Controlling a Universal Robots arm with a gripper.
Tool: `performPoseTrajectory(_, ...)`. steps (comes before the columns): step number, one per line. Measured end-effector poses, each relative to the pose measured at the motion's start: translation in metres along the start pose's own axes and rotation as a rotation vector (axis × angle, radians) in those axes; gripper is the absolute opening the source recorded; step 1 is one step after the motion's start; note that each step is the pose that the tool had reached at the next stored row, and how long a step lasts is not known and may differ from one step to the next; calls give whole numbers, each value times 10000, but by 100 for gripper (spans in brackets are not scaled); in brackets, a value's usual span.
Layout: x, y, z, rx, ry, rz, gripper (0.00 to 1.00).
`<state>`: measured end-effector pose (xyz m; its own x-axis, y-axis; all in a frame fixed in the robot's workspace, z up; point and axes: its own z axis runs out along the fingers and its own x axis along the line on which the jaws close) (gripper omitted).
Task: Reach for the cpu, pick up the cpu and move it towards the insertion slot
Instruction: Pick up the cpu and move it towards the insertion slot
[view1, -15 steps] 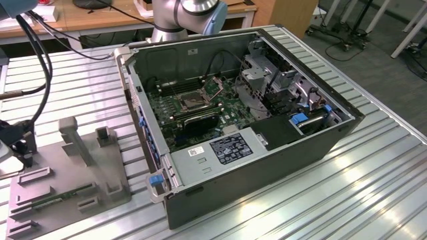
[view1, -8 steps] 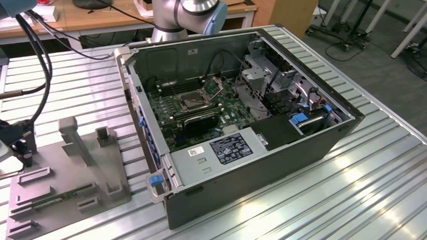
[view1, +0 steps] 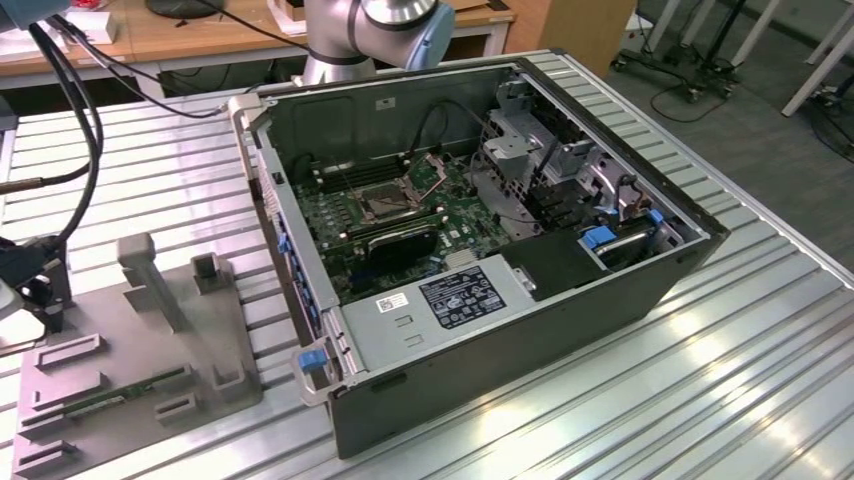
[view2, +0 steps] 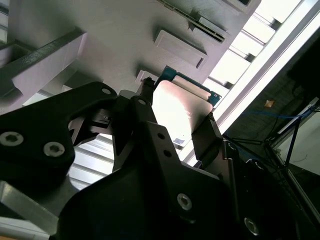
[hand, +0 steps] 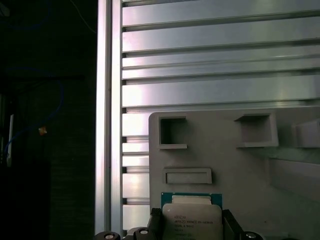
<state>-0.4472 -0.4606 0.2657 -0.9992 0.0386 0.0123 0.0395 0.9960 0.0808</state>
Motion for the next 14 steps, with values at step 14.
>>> performPoseTrajectory(14, -7, 1, -8, 5, -1, 4, 55)
